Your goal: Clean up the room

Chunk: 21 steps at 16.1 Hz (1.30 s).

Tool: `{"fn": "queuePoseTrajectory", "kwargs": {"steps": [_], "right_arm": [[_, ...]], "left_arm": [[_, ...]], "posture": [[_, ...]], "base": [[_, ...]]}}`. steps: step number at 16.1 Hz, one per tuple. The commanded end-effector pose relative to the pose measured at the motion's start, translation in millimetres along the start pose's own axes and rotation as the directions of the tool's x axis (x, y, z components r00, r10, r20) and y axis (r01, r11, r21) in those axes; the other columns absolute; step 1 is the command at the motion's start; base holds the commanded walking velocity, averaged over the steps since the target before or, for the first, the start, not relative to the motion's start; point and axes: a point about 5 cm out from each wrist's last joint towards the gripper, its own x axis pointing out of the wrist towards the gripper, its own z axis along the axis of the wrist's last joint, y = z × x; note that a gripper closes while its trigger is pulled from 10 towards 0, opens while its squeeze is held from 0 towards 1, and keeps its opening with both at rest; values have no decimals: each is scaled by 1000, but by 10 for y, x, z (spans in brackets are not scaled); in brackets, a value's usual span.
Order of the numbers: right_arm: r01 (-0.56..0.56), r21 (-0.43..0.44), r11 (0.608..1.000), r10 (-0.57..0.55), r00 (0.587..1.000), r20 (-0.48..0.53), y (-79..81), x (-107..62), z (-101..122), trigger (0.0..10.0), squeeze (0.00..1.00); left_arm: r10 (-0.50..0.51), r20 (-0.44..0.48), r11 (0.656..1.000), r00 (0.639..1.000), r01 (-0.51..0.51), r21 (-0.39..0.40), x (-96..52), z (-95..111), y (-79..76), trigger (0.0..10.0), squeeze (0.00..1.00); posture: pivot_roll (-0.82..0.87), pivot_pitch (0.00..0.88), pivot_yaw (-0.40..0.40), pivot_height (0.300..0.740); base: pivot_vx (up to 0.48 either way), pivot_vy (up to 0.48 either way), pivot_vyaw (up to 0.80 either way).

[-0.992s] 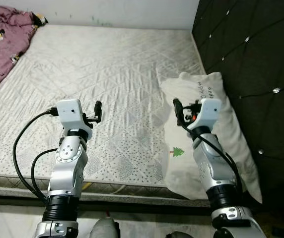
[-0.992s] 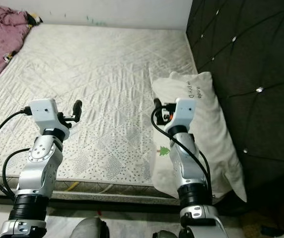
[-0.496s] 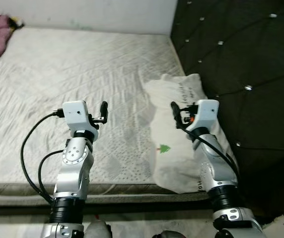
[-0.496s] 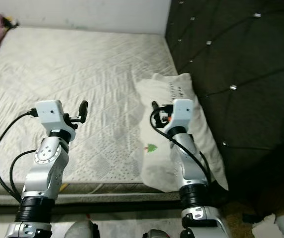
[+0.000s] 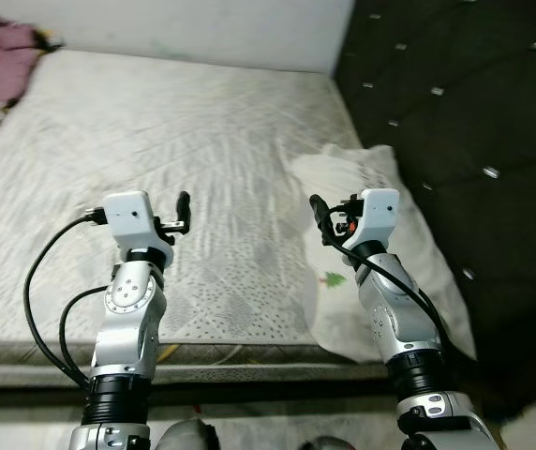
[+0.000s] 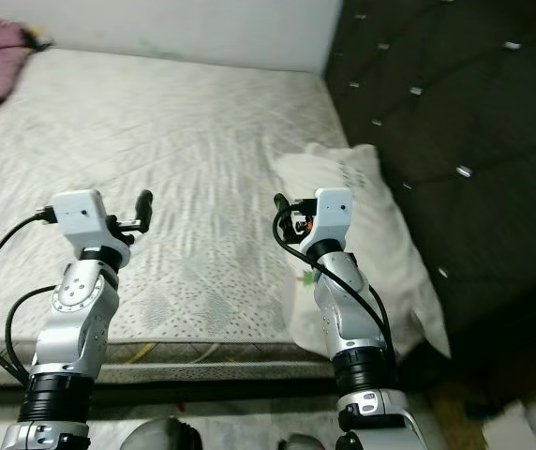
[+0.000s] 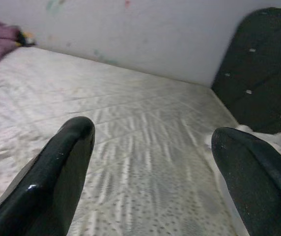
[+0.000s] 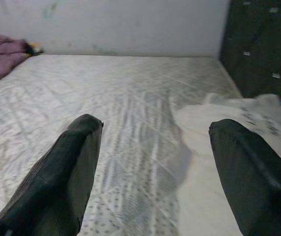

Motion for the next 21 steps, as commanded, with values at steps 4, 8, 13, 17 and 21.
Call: {"fn": "queuePoseTrajectory", "kwargs": {"steps": [4, 8, 13, 17, 21], "right_arm": [[0, -2, 1000, 0, 1000, -9, -50, 9, 27, 10000, 0], [-12, -3, 1000, 11, 1000, -20, -46, 3, 3, 10000, 0], [-30, -5, 1000, 30, 999, -32, -33, 5, -13, 10000, 0], [-35, 0, 999, 35, 999, -38, -34, 7, -17, 10000, 0], [-34, 1, 999, 34, 999, -40, -41, 8, -19, 10000, 0]], "left_arm": [[-25, 7, 1000, 1000, 25, -11, 20, 11, -103, 10000, 0], [-30, 3, 999, 1000, 30, -14, 13, -2, -118, 10000, 0], [-31, 4, 999, 1000, 31, -17, 11, -7, -127, 10000, 0], [-33, 2, 999, 999, 33, -20, 14, -12, -135, 10000, 0], [-33, 3, 999, 999, 33, -22, 17, -11, -142, 10000, 0]], "posture": [[40, 0, -85, 740], [39, 0, -87, 740], [41, 0, -90, 740], [39, 0, -94, 740], [35, 0, -94, 740]], "base": [[0, 337, -139], [0, 337, 0], [0, 382, 0], [0, 471, 0], [0, 480, 0]]}}
